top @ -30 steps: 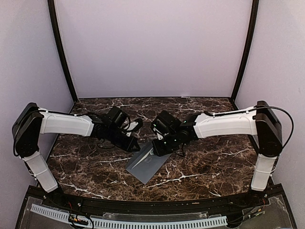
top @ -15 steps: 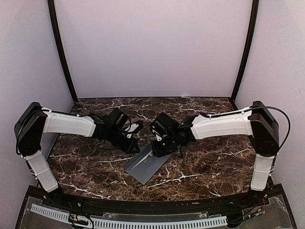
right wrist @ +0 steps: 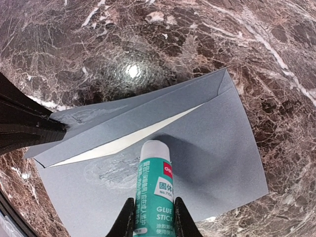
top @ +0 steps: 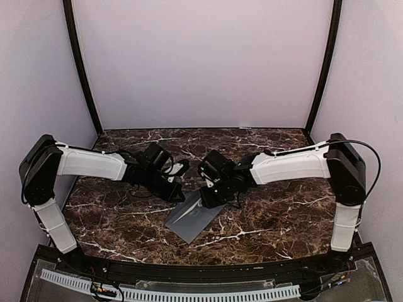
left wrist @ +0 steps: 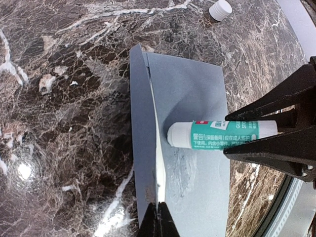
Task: Place the letter into the envelope and seal it
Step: Paint the envelope at the center of the board.
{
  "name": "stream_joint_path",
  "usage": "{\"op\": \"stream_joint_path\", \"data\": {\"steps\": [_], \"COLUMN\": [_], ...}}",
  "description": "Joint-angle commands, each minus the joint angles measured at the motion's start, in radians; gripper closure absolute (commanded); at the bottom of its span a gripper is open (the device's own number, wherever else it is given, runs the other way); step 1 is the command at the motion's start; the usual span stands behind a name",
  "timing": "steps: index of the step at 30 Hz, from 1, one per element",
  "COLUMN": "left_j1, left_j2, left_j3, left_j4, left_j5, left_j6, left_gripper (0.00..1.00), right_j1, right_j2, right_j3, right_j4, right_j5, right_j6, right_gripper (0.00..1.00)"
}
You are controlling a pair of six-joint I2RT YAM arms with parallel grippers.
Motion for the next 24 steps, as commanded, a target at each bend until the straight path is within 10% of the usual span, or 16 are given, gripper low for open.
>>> {"op": "stream_joint_path", "data": {"steps": [1, 24], "left_j1": [0.003, 0.004], "left_j2": [0.005, 0.012], "left_j3": [0.01, 0.012], "left_j4": [-0.012, -0.014], "left_j5": [0.01, 0.018], "left_j6": [0.005, 0.007], "left_gripper": [1.0, 1.0], "right_j1": [0.006, 0.04], "right_j2": [0.019, 0.019], "right_j3": [0.007, -0.009], "right_j4": [0.007, 0.066], "right_j5": [-0.026, -0.13], "right_j6": [-0.019, 0.005], "right_gripper": [1.0, 1.0]}}
